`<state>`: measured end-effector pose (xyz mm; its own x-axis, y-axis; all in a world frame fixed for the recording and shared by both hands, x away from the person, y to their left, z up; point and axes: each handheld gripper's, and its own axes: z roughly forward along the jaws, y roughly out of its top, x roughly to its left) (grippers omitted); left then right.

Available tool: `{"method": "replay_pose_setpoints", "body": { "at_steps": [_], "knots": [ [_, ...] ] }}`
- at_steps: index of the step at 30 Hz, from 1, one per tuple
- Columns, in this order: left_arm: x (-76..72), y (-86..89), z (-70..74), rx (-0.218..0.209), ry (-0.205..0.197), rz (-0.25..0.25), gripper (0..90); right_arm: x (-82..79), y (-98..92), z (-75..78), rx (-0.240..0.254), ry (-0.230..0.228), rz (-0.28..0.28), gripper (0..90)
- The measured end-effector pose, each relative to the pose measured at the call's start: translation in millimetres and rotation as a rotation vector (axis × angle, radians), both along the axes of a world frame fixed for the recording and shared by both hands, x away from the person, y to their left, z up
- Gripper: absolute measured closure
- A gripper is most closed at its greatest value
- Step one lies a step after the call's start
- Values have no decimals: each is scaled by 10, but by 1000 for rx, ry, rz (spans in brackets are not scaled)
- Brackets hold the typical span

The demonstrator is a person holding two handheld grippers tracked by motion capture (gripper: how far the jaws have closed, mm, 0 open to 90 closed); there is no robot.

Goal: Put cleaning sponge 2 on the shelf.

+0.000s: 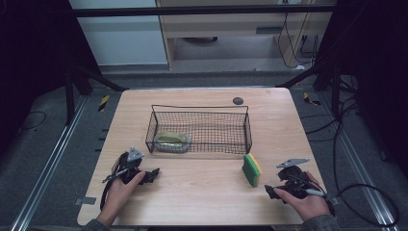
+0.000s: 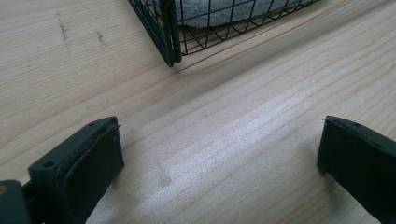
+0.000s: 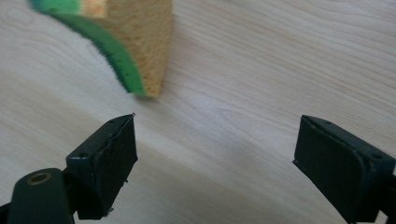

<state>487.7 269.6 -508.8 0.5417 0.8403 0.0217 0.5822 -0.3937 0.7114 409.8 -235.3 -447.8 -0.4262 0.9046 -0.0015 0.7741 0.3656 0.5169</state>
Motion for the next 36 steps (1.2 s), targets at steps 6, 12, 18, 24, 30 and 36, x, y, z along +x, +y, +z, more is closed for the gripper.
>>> {"method": "replay_pose_setpoints", "body": {
  "at_steps": [6, 12, 18, 24, 30, 36],
  "knots": [
    [1, -1, 0, 0, 0, 2, 0, -21, 200, 92, -28, 38, 17, 139],
    [0, -2, 0, 0, 0, 2, 0, 20, 382, 191, -40, 47, 39, 142],
    [-3, -3, 0, 0, 0, 5, 0, 129, 542, 319, -58, 48, 60, 143],
    [-4, -3, 0, 0, 1, 6, 0, 263, 665, 409, -77, 59, 69, 141],
    [-7, -4, 0, 0, 1, 8, 0, 383, 734, 458, -99, 70, 79, 138],
    [-15, -3, 0, -1, 2, 10, 0, 511, 759, 478, -117, 86, 81, 130]
  ]
}}
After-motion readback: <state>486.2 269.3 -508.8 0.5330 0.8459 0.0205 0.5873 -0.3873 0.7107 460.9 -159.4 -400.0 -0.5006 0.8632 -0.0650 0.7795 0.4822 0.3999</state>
